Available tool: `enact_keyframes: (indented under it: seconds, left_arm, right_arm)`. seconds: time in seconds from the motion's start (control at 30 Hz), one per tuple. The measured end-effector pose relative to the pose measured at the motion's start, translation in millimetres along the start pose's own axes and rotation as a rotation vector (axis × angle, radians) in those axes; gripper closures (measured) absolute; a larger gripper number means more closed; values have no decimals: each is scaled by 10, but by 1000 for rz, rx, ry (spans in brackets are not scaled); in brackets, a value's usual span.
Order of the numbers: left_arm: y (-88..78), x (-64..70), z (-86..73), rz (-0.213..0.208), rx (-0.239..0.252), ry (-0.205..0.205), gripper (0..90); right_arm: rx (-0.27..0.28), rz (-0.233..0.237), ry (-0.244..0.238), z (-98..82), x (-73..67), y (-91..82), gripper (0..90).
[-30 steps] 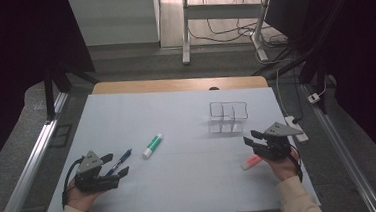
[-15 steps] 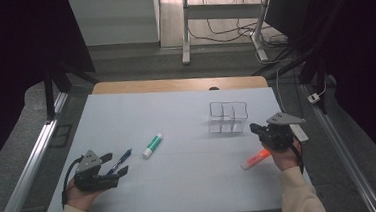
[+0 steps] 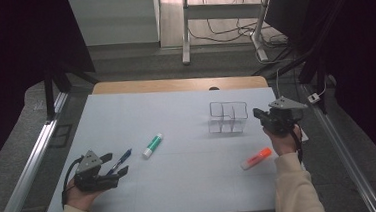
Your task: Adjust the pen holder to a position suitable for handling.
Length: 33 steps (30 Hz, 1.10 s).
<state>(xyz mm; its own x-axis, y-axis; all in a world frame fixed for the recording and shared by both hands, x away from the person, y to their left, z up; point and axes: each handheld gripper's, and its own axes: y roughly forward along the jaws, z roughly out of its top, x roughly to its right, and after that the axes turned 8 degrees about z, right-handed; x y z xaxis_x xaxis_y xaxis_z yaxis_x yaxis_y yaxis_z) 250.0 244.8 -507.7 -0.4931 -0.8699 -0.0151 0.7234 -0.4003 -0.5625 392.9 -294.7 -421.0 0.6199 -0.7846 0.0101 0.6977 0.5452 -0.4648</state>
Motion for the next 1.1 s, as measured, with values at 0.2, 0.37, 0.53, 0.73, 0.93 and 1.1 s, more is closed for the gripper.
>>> enact_keyframes:
  seconds: [0.2,0.37,0.53,0.73,0.93,1.1]
  left_arm:
    - [3,5,-1,1,-2,7,223]
    - [-2,12,6,7,8,10,227]
    - [4,10,1,6,5,12,228]
    - [9,8,-2,4,3,11,228]
    - [9,9,-1,3,2,13,227]
    - [13,2,-5,2,0,13,227]
  right_arm:
    - [-21,-25,-11,2,78,8,891]
    - [-45,-38,19,-50,188,31,891]
    - [-63,-43,42,-100,285,55,891]
    - [-101,-50,64,-187,392,132,891]
    - [-126,-48,76,-247,457,188,891]
    - [-153,-47,80,-289,490,251,891]
